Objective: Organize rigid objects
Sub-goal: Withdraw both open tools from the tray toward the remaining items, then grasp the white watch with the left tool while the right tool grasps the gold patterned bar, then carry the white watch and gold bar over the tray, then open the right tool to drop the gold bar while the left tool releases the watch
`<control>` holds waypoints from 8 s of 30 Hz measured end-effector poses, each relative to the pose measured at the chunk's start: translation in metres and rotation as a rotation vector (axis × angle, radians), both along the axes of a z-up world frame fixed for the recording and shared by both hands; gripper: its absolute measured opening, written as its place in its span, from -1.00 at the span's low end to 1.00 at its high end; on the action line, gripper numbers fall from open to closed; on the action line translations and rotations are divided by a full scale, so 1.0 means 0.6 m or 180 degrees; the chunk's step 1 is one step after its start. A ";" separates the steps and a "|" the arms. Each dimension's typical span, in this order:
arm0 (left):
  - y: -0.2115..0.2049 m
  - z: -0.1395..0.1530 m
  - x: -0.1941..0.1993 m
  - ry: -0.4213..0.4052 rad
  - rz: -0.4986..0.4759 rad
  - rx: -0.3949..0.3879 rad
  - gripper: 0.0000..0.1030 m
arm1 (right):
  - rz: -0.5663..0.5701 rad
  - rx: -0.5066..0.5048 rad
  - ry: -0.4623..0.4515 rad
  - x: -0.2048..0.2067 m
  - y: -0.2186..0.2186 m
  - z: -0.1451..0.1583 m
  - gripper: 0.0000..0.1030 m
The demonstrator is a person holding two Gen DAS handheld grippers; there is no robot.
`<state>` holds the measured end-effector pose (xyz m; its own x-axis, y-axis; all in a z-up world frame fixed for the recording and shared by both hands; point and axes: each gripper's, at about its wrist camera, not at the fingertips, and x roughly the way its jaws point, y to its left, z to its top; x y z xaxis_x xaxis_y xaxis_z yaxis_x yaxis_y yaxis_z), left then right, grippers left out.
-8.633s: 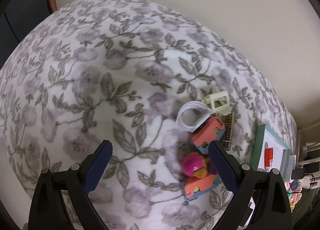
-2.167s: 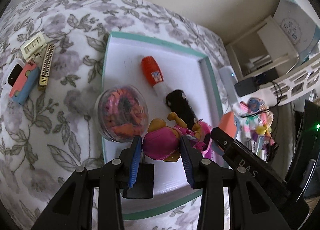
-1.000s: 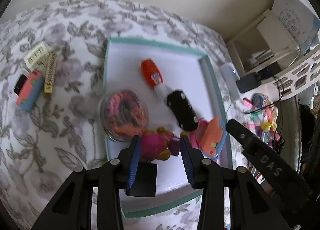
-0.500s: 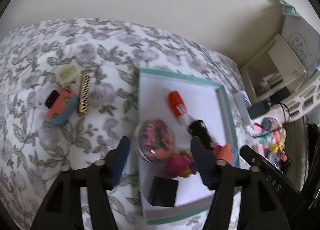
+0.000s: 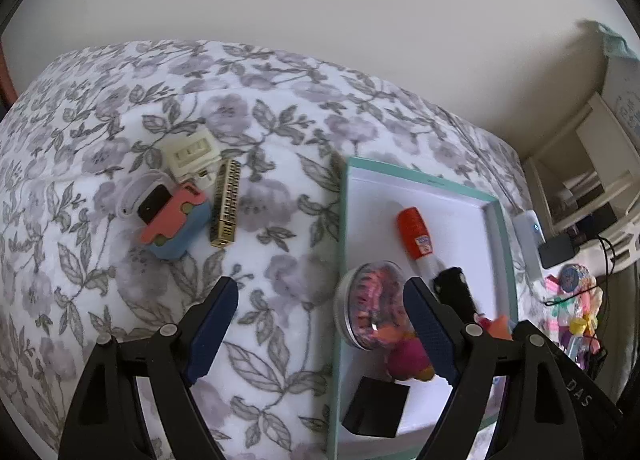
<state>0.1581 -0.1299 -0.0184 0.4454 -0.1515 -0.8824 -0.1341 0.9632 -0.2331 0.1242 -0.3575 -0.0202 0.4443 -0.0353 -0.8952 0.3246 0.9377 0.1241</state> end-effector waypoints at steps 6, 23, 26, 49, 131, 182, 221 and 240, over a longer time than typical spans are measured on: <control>0.014 -0.001 0.000 -0.0057 0.0125 0.0143 0.68 | -0.0016 0.0023 -0.0029 0.001 -0.003 -0.003 0.92; 0.055 0.006 0.002 -0.0167 0.0343 0.0440 0.96 | 0.0243 -0.0097 -0.0078 0.014 0.039 -0.009 1.00; 0.064 -0.005 0.004 -0.0061 0.0385 0.0407 0.96 | 0.0398 -0.0109 -0.0076 0.020 0.064 -0.015 1.00; 0.149 -0.041 0.006 0.0263 0.0717 0.0048 0.96 | 0.1020 -0.0166 0.0008 0.053 0.190 -0.070 1.00; 0.269 -0.132 0.114 0.0369 0.0558 -0.0288 0.10 | 0.1548 0.0494 -0.0166 0.165 0.392 -0.142 -0.52; -0.038 0.019 0.051 -0.0039 -0.0324 -0.0428 0.10 | 0.0115 0.0209 -0.0698 0.051 -0.015 0.052 -0.57; -0.132 -0.057 0.071 0.0355 -0.0873 -0.0408 0.12 | 0.0063 0.0078 0.0034 0.094 -0.025 -0.061 -0.55; -0.090 0.016 0.070 0.0061 -0.0804 -0.0551 0.29 | 0.0050 -0.0149 -0.0430 0.068 -0.014 0.049 -0.55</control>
<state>0.2001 -0.1839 -0.0090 0.3579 -0.4040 -0.8418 0.0985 0.9128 -0.3963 0.1650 -0.3661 0.0092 0.5614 -0.0676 -0.8248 0.2931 0.9483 0.1218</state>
